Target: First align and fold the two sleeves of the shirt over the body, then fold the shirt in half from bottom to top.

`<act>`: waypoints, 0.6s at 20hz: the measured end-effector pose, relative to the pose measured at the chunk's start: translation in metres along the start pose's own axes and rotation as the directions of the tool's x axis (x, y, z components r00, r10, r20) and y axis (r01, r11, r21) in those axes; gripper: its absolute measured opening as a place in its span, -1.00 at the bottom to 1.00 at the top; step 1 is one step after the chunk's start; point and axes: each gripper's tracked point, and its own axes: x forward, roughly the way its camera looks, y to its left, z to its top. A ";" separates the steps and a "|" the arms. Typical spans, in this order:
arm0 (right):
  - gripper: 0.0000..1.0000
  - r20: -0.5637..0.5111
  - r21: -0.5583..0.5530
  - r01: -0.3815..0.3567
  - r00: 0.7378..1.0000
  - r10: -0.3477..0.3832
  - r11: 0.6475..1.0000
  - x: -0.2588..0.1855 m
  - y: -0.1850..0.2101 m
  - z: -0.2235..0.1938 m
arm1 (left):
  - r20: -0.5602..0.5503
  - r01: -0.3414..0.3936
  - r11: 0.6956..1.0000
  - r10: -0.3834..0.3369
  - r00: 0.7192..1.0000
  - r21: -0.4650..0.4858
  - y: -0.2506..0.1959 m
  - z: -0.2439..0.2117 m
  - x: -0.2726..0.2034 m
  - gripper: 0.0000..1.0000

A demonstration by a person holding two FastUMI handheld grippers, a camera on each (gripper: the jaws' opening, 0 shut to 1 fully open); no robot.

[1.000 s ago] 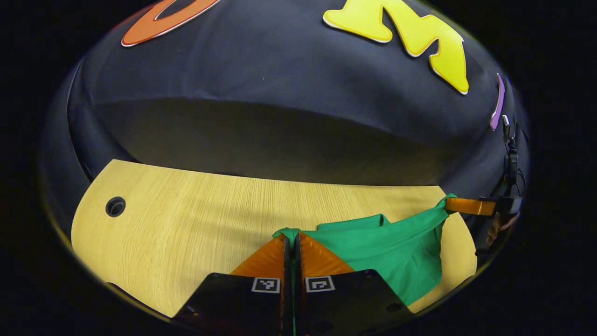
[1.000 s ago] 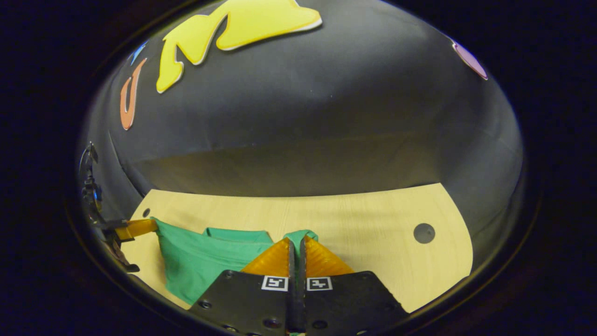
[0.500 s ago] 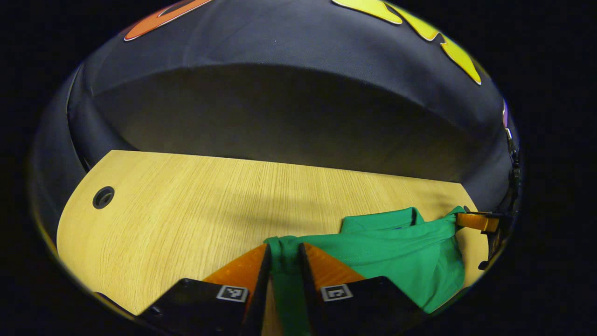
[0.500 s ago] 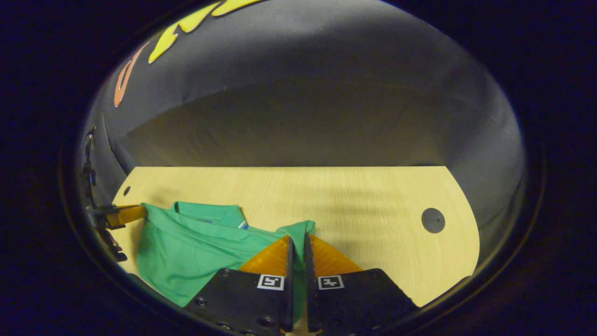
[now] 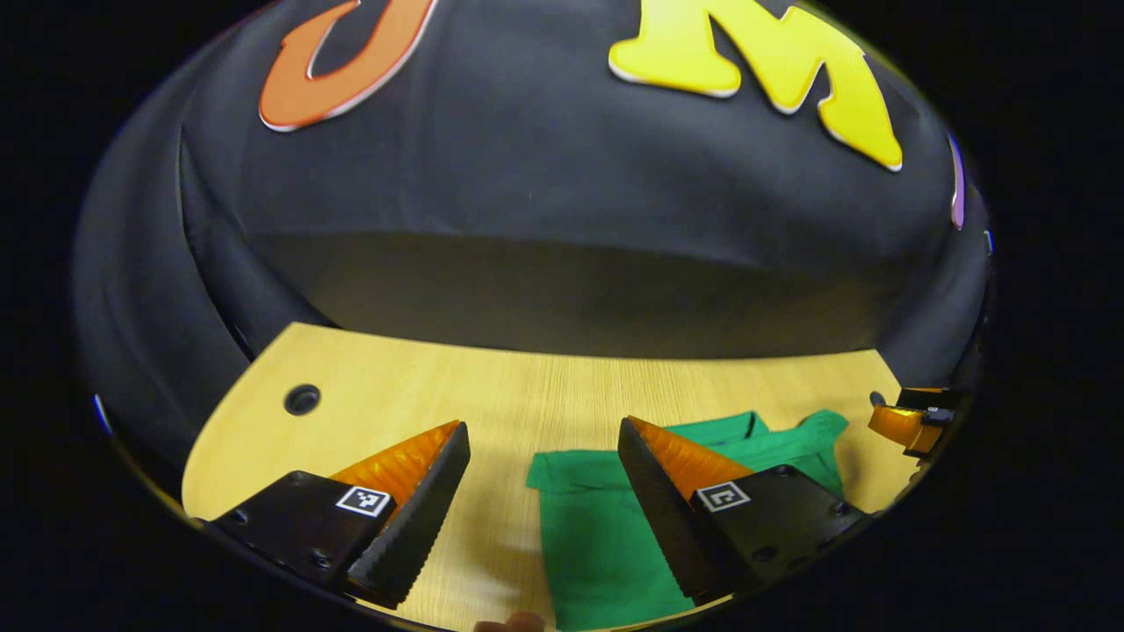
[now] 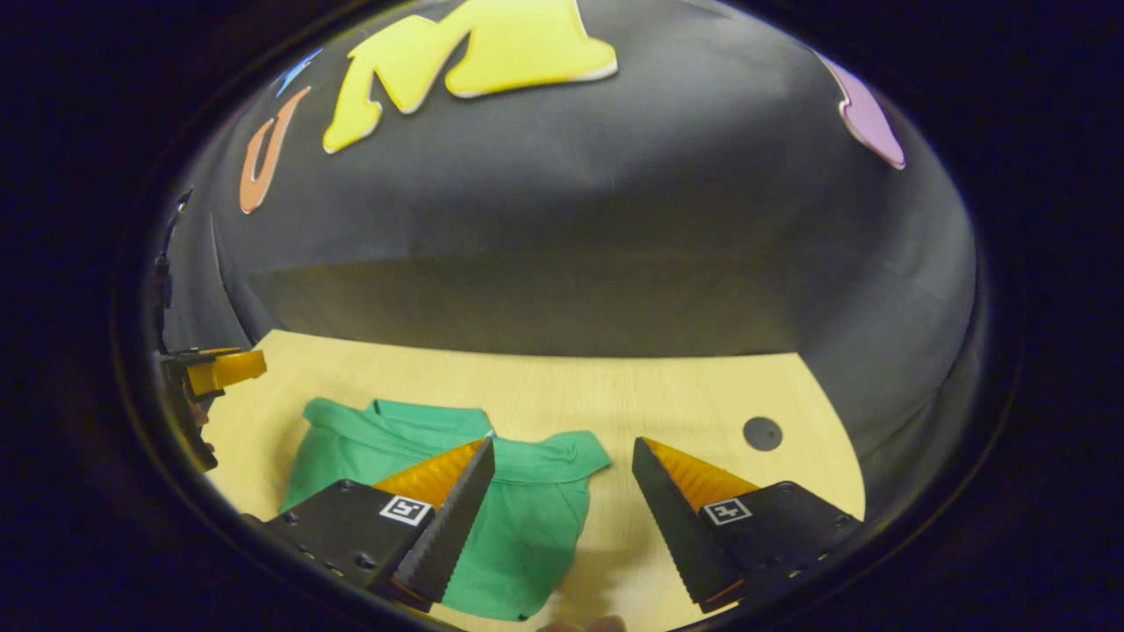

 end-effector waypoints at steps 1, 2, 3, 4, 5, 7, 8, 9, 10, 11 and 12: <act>0.92 0.044 -0.003 0.002 0.999 -0.001 1.000 -0.017 0.003 0.016 | 0.034 -0.015 1.000 0.015 0.999 0.010 0.000 0.012 -0.016 1.00; 0.92 0.091 -0.007 0.003 0.996 -0.002 1.000 -0.038 0.007 0.030 | 0.070 -0.016 1.000 0.014 0.997 0.018 -0.002 0.027 -0.036 1.00; 0.92 0.133 -0.008 0.004 0.991 -0.003 1.000 -0.060 0.009 0.045 | 0.111 -0.018 1.000 0.015 0.994 0.022 -0.002 0.044 -0.058 1.00; 0.92 0.177 -0.006 0.001 0.984 0.000 1.000 -0.083 0.013 0.058 | 0.155 -0.018 1.000 0.014 0.988 0.021 -0.004 0.061 -0.081 1.00; 0.92 0.221 -0.006 0.001 0.975 0.001 1.000 -0.105 0.016 0.071 | 0.200 -0.018 1.000 0.014 0.980 0.019 -0.008 0.077 -0.104 1.00; 0.86 0.291 -0.001 0.012 0.957 -0.011 1.000 -0.150 0.019 0.087 | 0.272 -0.019 1.000 0.015 0.962 0.012 -0.016 0.097 -0.148 1.00; 0.91 0.314 0.005 0.029 0.949 -0.029 1.000 -0.171 0.020 0.091 | 0.297 -0.028 1.000 0.024 0.955 0.010 -0.017 0.103 -0.170 1.00; 0.92 0.336 0.014 0.036 0.941 -0.038 0.999 -0.193 0.021 0.092 | 0.318 -0.019 1.000 0.015 0.948 0.012 -0.022 0.108 -0.191 1.00; 0.92 0.361 0.011 0.032 0.932 -0.034 0.999 -0.217 0.027 0.092 | 0.340 -0.014 1.000 0.009 0.940 0.013 -0.023 0.111 -0.211 1.00; 0.92 0.384 0.003 0.037 0.923 -0.035 0.999 -0.239 0.030 0.092 | 0.368 -0.012 1.000 0.004 0.930 0.020 -0.024 0.117 -0.236 1.00; 0.92 0.409 -0.008 0.039 0.912 -0.032 0.999 -0.262 0.035 0.091 | 0.399 -0.014 0.999 0.001 0.917 0.031 -0.026 0.119 -0.258 1.00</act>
